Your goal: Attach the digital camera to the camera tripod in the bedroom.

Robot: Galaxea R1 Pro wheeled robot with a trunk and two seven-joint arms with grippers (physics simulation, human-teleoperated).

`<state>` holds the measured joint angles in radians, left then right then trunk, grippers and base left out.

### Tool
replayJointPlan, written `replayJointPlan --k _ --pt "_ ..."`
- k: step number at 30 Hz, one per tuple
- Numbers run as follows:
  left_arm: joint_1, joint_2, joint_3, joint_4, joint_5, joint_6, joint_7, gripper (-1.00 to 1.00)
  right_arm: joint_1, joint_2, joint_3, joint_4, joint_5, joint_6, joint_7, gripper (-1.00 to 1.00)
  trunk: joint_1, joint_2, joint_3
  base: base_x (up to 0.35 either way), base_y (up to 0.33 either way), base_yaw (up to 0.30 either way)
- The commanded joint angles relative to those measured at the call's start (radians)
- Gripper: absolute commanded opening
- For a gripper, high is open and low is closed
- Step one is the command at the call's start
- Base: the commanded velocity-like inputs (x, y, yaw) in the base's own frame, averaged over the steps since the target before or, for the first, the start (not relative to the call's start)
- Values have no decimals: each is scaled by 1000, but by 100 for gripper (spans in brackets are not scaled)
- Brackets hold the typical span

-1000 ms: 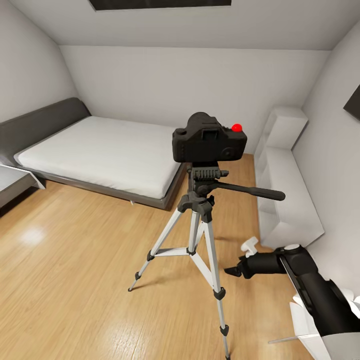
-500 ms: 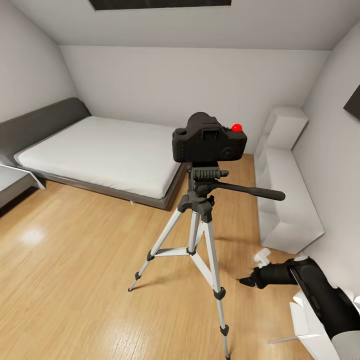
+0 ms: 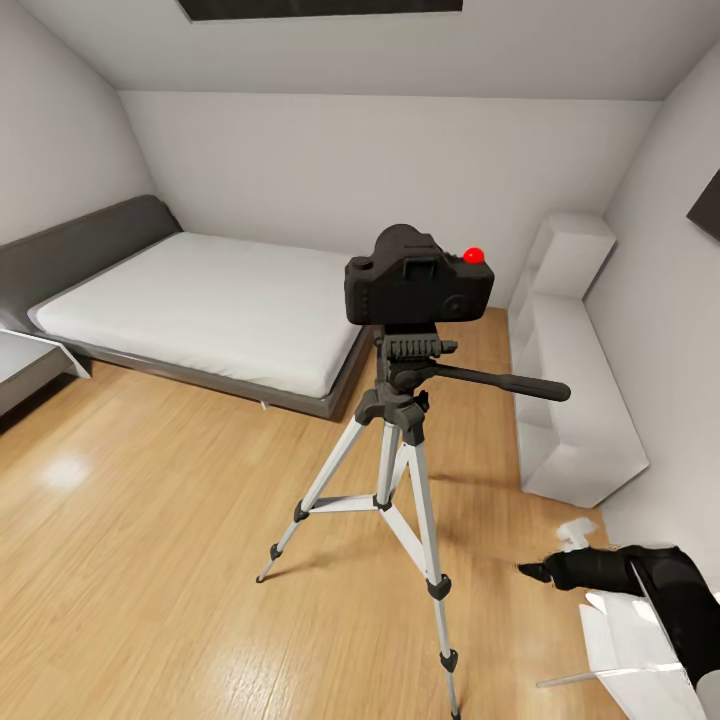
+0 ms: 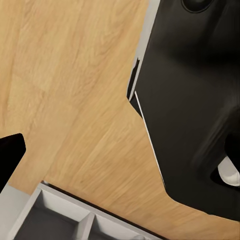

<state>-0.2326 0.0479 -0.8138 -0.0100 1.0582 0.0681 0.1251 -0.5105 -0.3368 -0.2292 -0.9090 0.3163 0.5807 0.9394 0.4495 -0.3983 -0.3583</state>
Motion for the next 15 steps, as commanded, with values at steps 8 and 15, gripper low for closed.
replayJointPlan --k 8,15 --pt "-1 -3 -8 2 8 3 4 100 -1 -30 -91 118 7 -20 -38 100 1 -2 -2 0 0 0" --pt "-1 -3 -8 2 7 -3 4 100 -1 -37 -158 267 7 -77 -103 100 1 -2 -2 0 0 0"
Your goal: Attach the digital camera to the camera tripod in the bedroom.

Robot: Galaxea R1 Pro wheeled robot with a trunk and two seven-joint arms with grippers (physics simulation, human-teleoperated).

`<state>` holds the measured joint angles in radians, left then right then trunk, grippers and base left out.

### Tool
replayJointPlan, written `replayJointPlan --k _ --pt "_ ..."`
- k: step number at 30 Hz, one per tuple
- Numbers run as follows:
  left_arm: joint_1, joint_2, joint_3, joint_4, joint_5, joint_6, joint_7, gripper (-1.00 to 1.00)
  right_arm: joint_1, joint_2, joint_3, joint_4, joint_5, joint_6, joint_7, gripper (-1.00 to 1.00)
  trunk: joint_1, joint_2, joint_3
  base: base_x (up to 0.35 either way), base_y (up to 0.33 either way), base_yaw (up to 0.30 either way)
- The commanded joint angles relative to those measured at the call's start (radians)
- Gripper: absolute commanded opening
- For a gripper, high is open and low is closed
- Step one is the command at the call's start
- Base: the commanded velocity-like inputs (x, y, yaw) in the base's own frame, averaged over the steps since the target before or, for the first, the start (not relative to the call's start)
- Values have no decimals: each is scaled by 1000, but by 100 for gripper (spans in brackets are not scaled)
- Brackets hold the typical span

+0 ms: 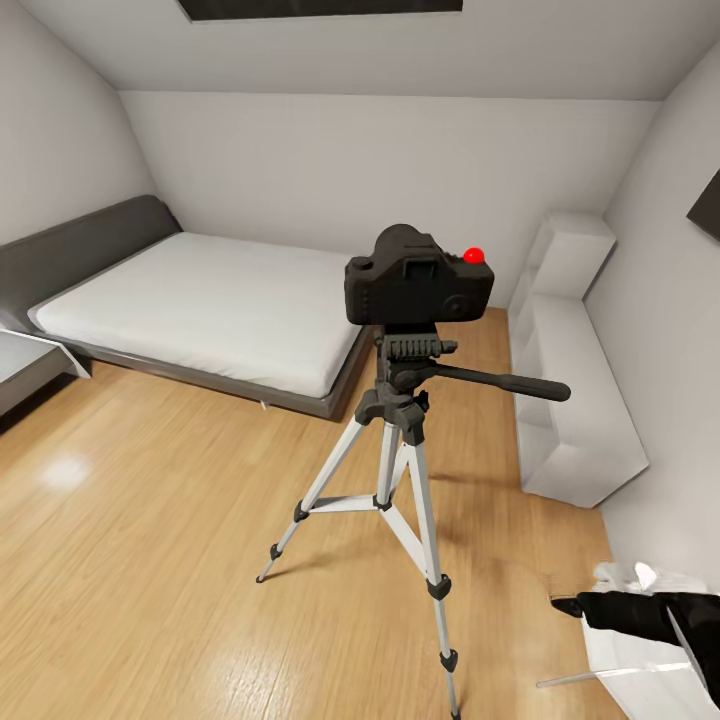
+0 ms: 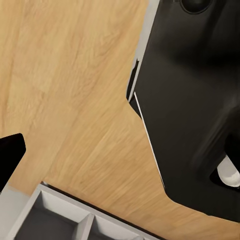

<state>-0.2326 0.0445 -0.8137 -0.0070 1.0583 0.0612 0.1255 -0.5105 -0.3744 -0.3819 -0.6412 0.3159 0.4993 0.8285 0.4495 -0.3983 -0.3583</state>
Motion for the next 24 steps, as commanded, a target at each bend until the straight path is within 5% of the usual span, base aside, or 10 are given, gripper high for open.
replayJointPlan --k 1,6,18,24 --pt "0 0 -8 -1 7 -2 3 100 -1 0 -15 26 7 -6 -4 100 0 -2 -1 0 0 0" --pt "9 0 -8 0 7 -63 3 100 -1 -4 -50 198 6 -80 -81 100 0 -2 -1 0 0 0" --pt "23 -1 -9 -1 7 -119 3 100 0 -18 -62 565 5 -330 -235 100 0 -2 -1 0 0 0" --pt "24 -1 -9 -1 6 -122 3 100 6 -15 -61 647 4 -451 -301 100 0 -2 -1 0 0 0"
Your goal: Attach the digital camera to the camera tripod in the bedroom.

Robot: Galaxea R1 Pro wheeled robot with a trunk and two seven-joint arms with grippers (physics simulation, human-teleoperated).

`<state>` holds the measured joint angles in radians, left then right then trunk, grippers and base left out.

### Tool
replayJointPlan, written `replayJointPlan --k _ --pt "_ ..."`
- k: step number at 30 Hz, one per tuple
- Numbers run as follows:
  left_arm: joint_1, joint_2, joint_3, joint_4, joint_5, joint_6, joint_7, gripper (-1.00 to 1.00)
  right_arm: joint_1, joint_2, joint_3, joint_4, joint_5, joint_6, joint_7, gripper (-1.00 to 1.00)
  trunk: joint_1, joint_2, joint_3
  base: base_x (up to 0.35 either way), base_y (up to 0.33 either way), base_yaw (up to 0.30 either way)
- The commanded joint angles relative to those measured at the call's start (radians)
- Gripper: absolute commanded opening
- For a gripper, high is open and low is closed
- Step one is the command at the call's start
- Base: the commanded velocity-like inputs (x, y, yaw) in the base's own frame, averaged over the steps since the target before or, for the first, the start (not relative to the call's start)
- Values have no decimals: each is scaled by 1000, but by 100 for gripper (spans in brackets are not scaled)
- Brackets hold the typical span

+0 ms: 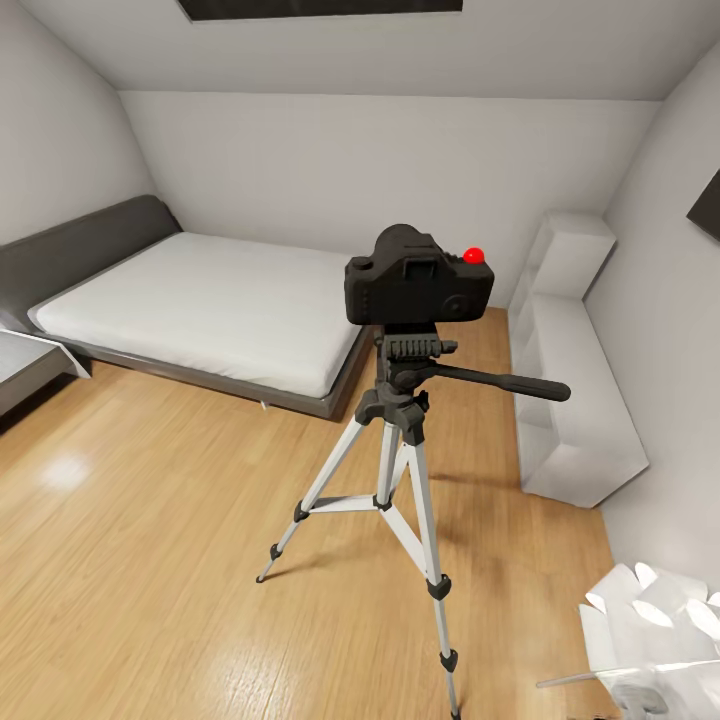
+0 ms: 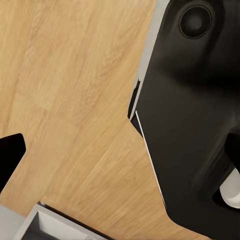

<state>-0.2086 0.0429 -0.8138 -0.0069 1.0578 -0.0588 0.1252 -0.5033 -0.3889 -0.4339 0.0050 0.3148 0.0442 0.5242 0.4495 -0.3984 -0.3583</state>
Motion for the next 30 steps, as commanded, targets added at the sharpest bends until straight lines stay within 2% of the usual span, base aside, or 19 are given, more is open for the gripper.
replayJointPlan --k 1,17,20,30 --pt "0 0 -8 -1 7 -2 4 100 5 1 -9 6 5 -10 -7 100 0 -2 -1 0 0 0" --pt "0 0 -8 -1 7 -3 4 100 196 16 -7 28 2 -145 -97 100 0 -2 -1 0 0 0" --pt "0 0 -8 -1 7 -3 4 100 226 36 -6 29 3 -159 -131 100 0 -2 -1 0 0 0" --pt "0 0 -8 -2 7 0 4 100 307 133 -5 28 6 -173 -267 100 0 -2 -1 0 0 0"
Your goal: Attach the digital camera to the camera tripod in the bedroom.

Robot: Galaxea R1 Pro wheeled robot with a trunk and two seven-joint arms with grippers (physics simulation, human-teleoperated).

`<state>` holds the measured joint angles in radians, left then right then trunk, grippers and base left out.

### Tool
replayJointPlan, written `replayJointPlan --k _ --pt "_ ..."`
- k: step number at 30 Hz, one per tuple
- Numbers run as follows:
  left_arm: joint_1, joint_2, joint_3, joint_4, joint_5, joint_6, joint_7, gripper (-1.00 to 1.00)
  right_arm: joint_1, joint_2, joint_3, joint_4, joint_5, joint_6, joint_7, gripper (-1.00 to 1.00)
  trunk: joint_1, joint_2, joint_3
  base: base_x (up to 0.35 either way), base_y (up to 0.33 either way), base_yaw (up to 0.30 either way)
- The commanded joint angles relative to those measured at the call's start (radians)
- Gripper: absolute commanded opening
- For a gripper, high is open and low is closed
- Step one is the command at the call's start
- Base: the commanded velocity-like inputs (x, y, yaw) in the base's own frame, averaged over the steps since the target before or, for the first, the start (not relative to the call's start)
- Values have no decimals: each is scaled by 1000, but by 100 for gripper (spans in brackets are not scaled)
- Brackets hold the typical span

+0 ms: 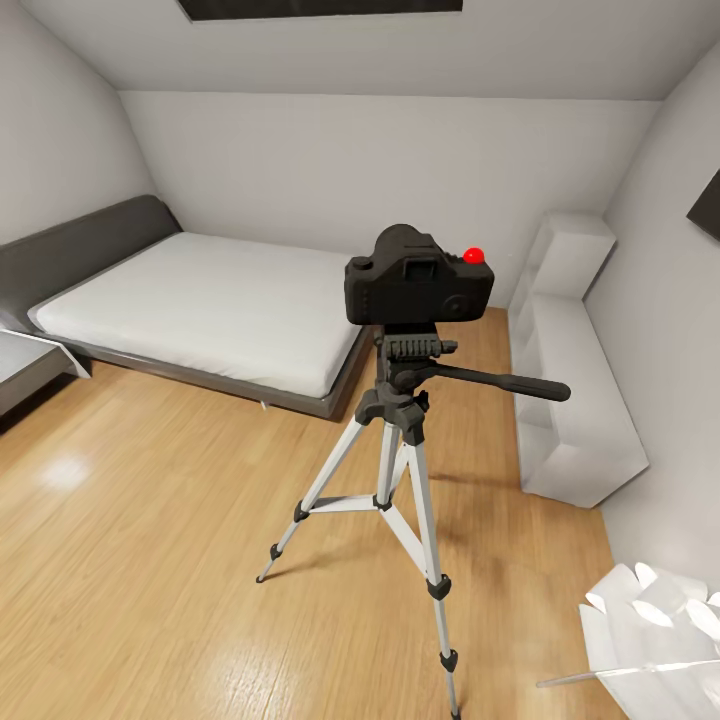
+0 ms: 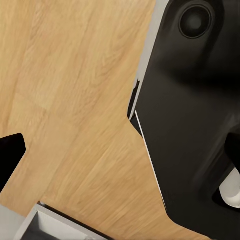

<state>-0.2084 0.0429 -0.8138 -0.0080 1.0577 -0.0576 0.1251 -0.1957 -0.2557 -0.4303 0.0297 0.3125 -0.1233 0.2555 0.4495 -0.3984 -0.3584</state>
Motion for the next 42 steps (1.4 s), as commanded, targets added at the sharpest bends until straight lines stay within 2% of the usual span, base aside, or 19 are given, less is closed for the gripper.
replayJointPlan --k 1,8,14,21,23,26,42 --pt "0 0 -8 -1 7 -1 4 100 5 6 -9 3 8 -6 -6 100 0 -2 -1 0 0 0" --pt "0 0 -8 -1 7 -1 4 100 41 47 -9 3 9 -7 -30 100 0 -2 -1 0 0 0" --pt "0 0 -8 -1 7 -1 1 100 66 64 -8 3 10 -8 -36 100 0 -2 -1 0 0 0" --pt "0 1 -8 1 7 -1 -29 100 80 70 -8 4 10 -24 -37 100 0 -2 -1 0 0 0" --pt "0 1 -8 2 6 0 -64 100 82 71 -8 4 10 -30 -38 100 0 -2 -1 0 0 0" --pt "0 1 -8 2 4 0 -76 100 83 71 -8 4 10 -32 -38 100 0 -2 -1 0 0 0" --pt "0 4 -8 3 2 0 -90 100 84 73 -7 4 10 -32 -64 100 0 -2 -1 0 0 0"
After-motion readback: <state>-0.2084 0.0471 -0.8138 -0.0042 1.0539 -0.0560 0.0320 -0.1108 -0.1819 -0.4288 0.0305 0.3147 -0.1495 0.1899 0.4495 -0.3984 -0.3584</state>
